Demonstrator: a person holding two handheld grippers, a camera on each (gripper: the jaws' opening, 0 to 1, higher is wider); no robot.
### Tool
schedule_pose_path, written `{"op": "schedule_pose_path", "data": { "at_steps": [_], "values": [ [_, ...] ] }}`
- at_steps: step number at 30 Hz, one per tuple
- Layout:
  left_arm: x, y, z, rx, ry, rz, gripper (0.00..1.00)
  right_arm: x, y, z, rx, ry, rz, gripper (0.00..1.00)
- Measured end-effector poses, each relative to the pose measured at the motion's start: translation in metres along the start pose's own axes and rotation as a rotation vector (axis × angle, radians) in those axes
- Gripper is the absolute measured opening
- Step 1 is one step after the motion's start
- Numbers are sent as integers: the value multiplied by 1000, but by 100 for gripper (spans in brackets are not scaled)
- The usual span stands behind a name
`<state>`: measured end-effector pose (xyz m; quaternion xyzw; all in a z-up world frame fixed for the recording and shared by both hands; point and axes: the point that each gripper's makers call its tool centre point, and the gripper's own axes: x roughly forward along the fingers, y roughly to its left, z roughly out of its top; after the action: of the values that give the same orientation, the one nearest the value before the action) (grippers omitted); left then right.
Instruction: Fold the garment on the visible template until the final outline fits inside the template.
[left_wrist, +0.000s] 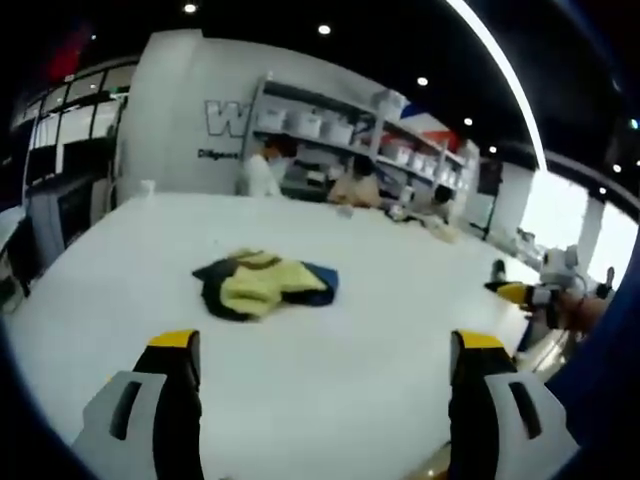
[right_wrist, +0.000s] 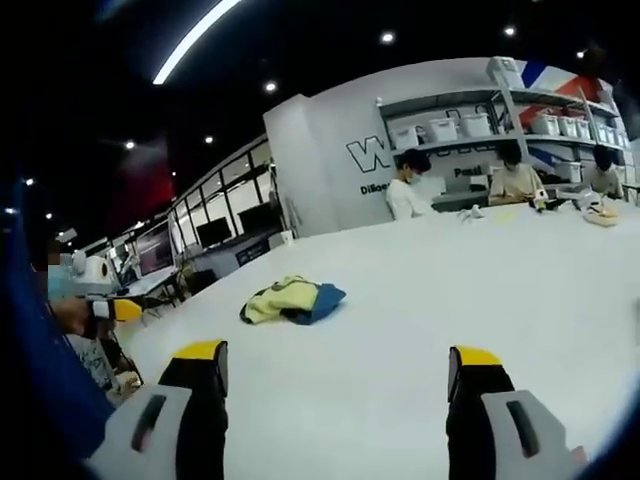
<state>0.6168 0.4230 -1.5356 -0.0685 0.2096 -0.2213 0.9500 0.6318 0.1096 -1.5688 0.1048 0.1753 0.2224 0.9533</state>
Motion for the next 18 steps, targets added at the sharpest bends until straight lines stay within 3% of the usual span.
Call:
{"op": "schedule_pose_path", "data": {
  "at_steps": [18],
  "values": [
    [-3, 7, 6, 1, -44, 13, 98, -4, -4, 17, 2, -55, -22, 85]
  ]
}}
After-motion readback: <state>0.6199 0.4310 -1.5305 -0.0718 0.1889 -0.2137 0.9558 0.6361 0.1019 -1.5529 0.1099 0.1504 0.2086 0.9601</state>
